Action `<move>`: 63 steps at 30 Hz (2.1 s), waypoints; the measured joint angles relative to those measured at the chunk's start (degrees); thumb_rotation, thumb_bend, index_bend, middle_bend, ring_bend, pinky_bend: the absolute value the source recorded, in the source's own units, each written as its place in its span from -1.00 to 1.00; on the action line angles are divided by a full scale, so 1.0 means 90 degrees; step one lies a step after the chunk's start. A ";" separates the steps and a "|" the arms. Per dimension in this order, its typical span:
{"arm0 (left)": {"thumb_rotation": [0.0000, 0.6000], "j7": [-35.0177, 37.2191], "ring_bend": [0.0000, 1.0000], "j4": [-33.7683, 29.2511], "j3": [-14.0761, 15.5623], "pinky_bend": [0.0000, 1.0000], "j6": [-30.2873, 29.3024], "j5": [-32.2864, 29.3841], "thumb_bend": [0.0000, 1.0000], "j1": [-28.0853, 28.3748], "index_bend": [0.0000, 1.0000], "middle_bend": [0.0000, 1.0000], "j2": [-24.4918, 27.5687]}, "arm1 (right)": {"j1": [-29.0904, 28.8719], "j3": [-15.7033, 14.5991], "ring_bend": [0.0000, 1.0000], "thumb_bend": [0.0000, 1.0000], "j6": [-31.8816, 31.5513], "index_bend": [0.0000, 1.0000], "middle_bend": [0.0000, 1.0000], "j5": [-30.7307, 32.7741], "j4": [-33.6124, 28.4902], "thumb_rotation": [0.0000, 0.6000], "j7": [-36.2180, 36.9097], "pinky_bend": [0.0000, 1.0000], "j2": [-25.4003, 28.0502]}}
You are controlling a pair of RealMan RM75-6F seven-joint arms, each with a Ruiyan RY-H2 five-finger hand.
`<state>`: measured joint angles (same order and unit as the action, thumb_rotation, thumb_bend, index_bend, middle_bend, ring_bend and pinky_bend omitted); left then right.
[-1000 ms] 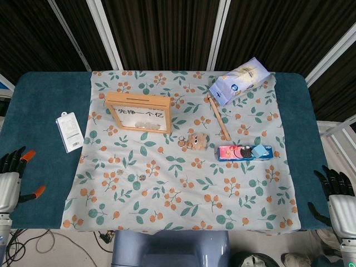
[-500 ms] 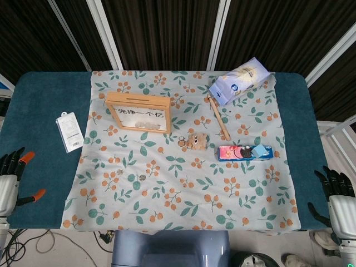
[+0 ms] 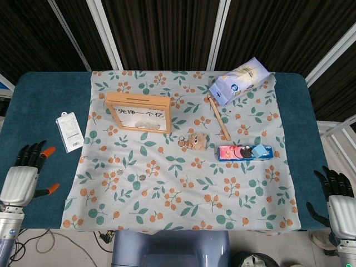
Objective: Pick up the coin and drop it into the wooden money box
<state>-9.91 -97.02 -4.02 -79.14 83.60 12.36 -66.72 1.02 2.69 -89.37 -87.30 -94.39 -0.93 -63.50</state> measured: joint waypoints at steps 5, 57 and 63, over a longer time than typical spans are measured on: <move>1.00 -0.0258 -1.00 -0.0046 -0.0259 -1.00 0.1004 -0.0272 -0.87 0.0673 -0.65 -1.00 -0.0149 | 0.0011 0.0017 -0.96 -0.26 -0.0001 -0.75 -0.91 0.0057 -0.0029 1.00 -0.0018 -1.00 0.0007; 1.00 -0.2462 -1.00 0.1956 -0.0334 -1.00 0.2761 -0.2470 -0.87 0.2798 -0.70 -1.00 -0.2674 | -0.0012 0.0092 -0.96 -0.26 0.0157 -0.75 -0.91 0.0351 -0.0275 1.00 -0.0240 -1.00 0.0093; 1.00 -0.2481 -1.00 0.2014 -0.0293 -1.00 0.2770 -0.2498 -0.87 0.2836 -0.70 -1.00 -0.2726 | -0.0012 0.0090 -0.96 -0.26 0.0157 -0.75 -0.91 0.0344 -0.0286 1.00 -0.0250 -1.00 0.0103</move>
<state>-32.24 -78.89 -6.66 -54.21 61.12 37.88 -91.25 0.91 3.50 -87.96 -84.20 -96.97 -3.17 -62.57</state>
